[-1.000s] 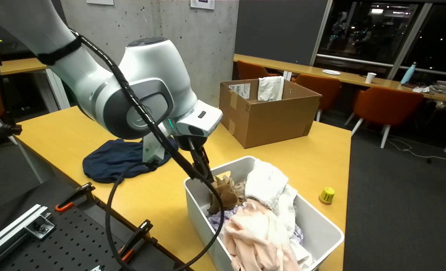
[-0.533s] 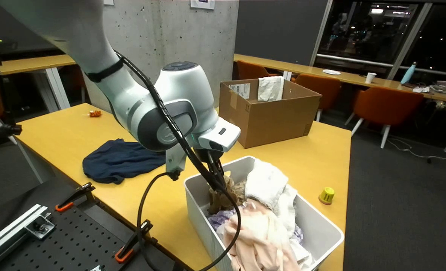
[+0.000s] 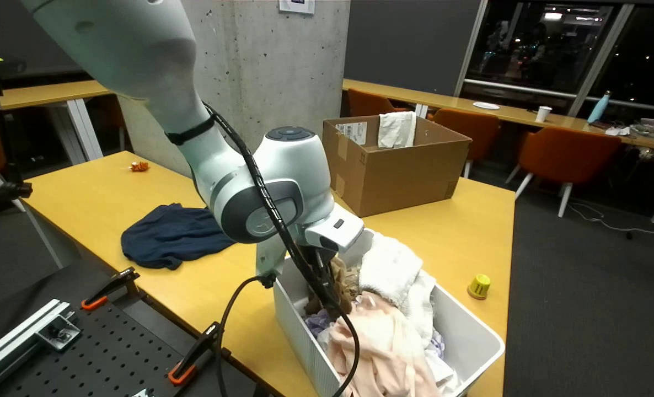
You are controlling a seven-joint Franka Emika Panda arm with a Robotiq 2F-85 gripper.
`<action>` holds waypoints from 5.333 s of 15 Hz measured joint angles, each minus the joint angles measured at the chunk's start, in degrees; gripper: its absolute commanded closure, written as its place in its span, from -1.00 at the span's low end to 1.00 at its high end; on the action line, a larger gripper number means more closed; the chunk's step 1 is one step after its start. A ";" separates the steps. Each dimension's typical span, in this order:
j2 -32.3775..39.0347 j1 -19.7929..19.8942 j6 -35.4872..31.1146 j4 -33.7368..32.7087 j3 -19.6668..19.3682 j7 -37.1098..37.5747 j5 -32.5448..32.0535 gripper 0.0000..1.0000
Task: Remove the blue cloth and the moose toy from basket, then wrap the moose toy with the blue cloth
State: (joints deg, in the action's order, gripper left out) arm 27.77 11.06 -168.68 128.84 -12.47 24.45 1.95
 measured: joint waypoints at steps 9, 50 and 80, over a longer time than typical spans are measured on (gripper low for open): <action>0.03 -0.12 2.27 -0.77 -2.43 -0.88 0.79 1.00; -18.27 -20.68 21.26 -5.29 26.75 14.03 -25.08 0.97; 2.12 -27.23 33.09 -23.33 13.72 6.19 -18.14 -1.00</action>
State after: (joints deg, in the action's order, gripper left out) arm 29.89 -16.17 -135.58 105.51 1.25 30.64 -16.19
